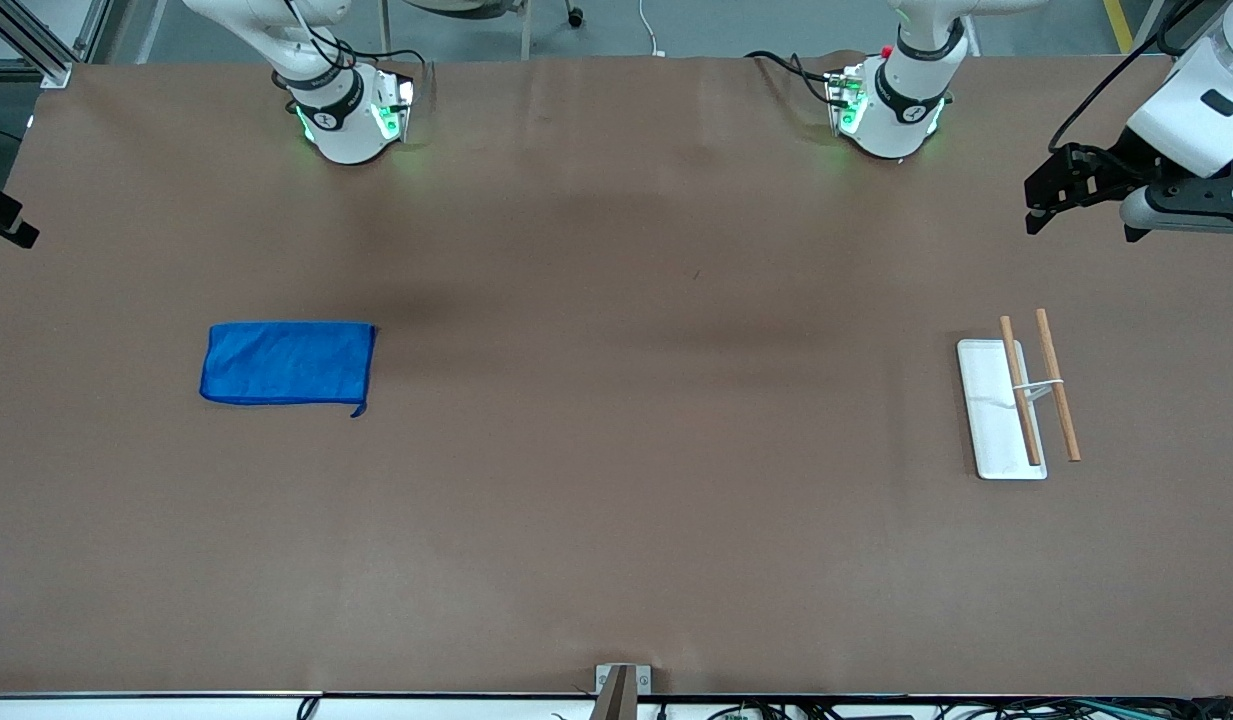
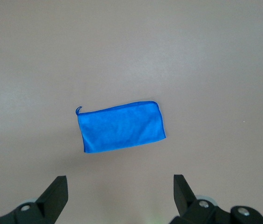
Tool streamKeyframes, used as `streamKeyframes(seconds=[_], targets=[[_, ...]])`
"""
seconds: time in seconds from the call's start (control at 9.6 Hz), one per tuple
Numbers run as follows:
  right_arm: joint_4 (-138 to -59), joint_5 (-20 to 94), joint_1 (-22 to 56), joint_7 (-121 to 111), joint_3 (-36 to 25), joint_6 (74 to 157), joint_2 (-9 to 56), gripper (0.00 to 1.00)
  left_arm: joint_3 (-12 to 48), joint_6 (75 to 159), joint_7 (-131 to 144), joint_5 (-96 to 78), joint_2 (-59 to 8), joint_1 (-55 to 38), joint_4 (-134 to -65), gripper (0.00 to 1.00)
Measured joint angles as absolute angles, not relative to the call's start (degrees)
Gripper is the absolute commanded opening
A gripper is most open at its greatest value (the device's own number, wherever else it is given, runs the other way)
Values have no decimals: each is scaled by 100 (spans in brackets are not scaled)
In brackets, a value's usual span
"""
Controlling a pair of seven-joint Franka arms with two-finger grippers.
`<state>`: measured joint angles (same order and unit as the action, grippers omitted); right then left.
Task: Right arm passes towel to left arm to hang
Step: 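Move the right gripper toward the blue towel, then lower the right gripper onto the towel edge and close it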
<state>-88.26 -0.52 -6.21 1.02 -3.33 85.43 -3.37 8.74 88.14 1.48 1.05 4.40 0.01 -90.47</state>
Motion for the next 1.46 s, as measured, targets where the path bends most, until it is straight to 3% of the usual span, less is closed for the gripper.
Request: streamKeyframes(seconds=[0.73,0.94,1.15,1.46], targets=[[-8867,-60,-590,29,-288,8483,-307,100,858,8810,150,105,440,52,-9035,100],[-9290,-69,-555,-76,-282,8708,-83,100,855,8808,147,105,438,115,-9033,100],[-10149,-81,-544,-213,-280,9717,303,100,861,8807,143,105,435,115,-9030,100],[-11872,-95,-538,-777,-282,12024,584,100,858,8807,140,105,433,120,-9028,100]])
